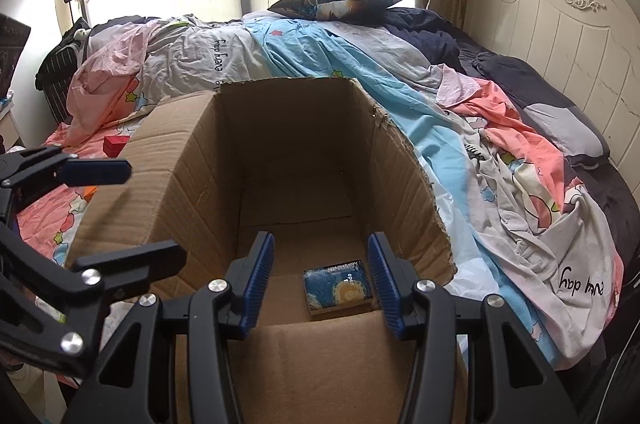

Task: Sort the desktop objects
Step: 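Open the right gripper to drop the tissue pack while the left gripper releases the orange tube into the box, then move both grippers back from the box toward the remaining items on the bed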

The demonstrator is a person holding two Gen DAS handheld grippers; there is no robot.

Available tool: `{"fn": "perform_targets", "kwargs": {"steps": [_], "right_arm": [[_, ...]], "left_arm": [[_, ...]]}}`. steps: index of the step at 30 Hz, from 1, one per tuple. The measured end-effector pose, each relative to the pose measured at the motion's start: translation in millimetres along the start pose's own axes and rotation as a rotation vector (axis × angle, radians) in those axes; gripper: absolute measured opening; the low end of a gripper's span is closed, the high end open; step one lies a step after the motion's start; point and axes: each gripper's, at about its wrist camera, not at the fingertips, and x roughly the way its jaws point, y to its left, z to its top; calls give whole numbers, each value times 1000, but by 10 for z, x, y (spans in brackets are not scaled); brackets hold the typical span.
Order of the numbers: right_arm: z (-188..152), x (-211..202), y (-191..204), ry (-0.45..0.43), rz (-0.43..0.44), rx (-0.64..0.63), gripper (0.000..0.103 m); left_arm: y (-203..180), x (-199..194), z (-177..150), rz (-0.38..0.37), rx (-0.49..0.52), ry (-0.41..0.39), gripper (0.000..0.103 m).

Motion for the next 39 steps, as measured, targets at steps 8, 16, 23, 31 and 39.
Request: {"fn": "perform_targets", "kwargs": {"steps": [8, 16, 23, 31, 39], "right_arm": [[-5, -57, 157, -15, -34, -33, 58], [23, -104, 356, -33, -29, -51, 67], [69, -145, 613, -50, -16, -77, 67], [103, -184, 965, -64, 4, -134, 67], [92, -120, 1296, -56, 41, -185, 67]], "left_arm": [[114, -52, -95, 35, -6, 13, 102], [334, -139, -263, 57, -33, 24, 103], [539, -291, -379, 55, -65, 11, 103], [817, -490, -564, 79, -84, -5, 103], [1183, -630, -775, 122, -134, -6, 103]]}}
